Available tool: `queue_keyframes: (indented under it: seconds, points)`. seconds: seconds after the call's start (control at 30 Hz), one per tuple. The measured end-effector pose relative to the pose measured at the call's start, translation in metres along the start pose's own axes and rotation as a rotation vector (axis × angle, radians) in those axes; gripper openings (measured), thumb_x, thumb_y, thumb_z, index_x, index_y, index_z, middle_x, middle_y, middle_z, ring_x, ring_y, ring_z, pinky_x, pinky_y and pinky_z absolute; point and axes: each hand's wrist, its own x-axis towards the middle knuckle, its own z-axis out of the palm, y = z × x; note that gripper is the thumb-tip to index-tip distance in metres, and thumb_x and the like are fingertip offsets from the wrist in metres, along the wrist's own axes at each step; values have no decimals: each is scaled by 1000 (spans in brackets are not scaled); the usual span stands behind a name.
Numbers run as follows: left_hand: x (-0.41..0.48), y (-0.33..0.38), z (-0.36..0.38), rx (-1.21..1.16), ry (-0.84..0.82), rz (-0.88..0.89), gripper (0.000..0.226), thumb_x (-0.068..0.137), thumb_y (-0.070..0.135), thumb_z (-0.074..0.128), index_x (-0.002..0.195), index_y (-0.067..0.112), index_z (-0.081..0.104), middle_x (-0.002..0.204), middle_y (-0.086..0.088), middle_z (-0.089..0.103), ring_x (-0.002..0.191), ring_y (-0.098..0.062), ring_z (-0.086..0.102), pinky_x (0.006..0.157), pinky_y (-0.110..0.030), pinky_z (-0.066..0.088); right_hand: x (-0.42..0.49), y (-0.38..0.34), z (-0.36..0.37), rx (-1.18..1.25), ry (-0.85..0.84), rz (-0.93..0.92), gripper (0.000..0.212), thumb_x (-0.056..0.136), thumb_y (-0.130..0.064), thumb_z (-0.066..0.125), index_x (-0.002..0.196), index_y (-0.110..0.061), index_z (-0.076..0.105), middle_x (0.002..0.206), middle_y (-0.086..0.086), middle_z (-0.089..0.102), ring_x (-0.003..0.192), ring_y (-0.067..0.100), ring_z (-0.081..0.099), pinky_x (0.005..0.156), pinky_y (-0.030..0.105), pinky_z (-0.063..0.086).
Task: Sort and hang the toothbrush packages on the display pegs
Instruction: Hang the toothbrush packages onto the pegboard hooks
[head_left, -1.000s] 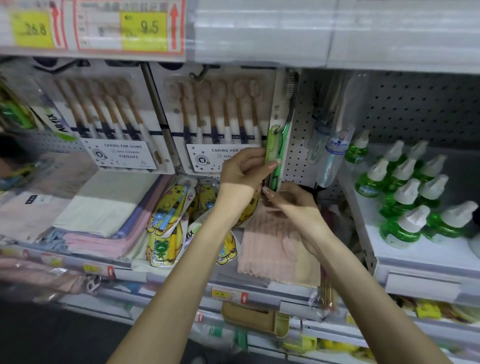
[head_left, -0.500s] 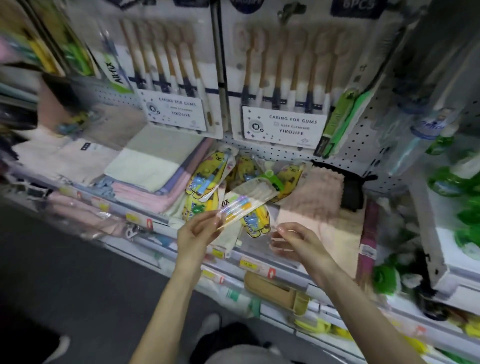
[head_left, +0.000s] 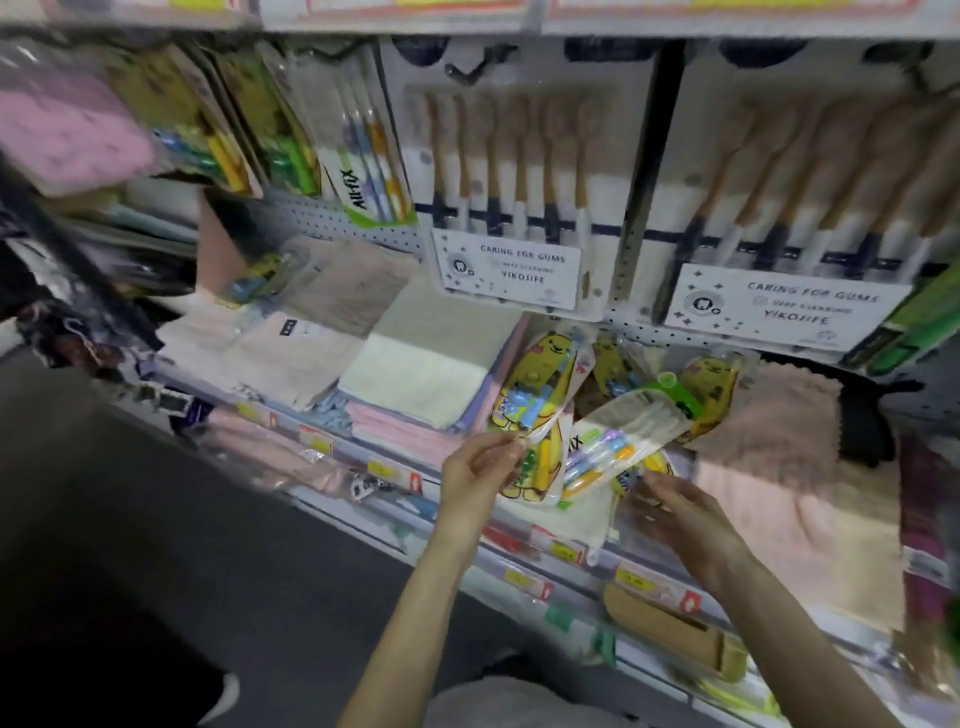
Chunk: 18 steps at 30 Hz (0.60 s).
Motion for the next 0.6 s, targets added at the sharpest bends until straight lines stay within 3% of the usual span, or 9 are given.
queue_keyframes:
  seconds: [0.17, 0.3, 0.47, 0.6]
  points:
    - [23, -1, -5, 118, -158, -52, 16, 87, 14, 67, 103, 16, 70, 106, -7, 71, 104, -23, 65, 86, -32, 54, 15, 12, 17, 35, 105, 19, 27, 92, -23, 62, 104, 1, 62, 90, 14, 65, 78, 24, 61, 72, 32, 52]
    - [36, -7, -9, 84, -259, -66, 21, 89, 13, 65, 109, 11, 68, 107, -5, 71, 103, -23, 66, 90, -35, 54, 25, 18, 31, 58, 215, 40, 24, 89, -23, 68, 96, 0, 65, 85, 16, 66, 74, 26, 62, 68, 33, 53]
    - [50, -9, -17, 100, -364, -88, 20, 89, 16, 64, 108, 19, 67, 110, -1, 70, 103, -17, 66, 92, -32, 53, 31, 20, 51, 100, 382, 16, 16, 87, -16, 70, 81, -2, 64, 64, 10, 64, 60, 24, 57, 60, 31, 48]
    - [55, -11, -27, 134, -422, -97, 27, 86, 25, 65, 112, 18, 67, 112, 2, 70, 106, -14, 65, 94, -33, 53, 31, 27, 65, 205, 416, -35, 15, 85, -10, 71, 78, -2, 61, 70, 13, 56, 61, 22, 52, 61, 29, 46]
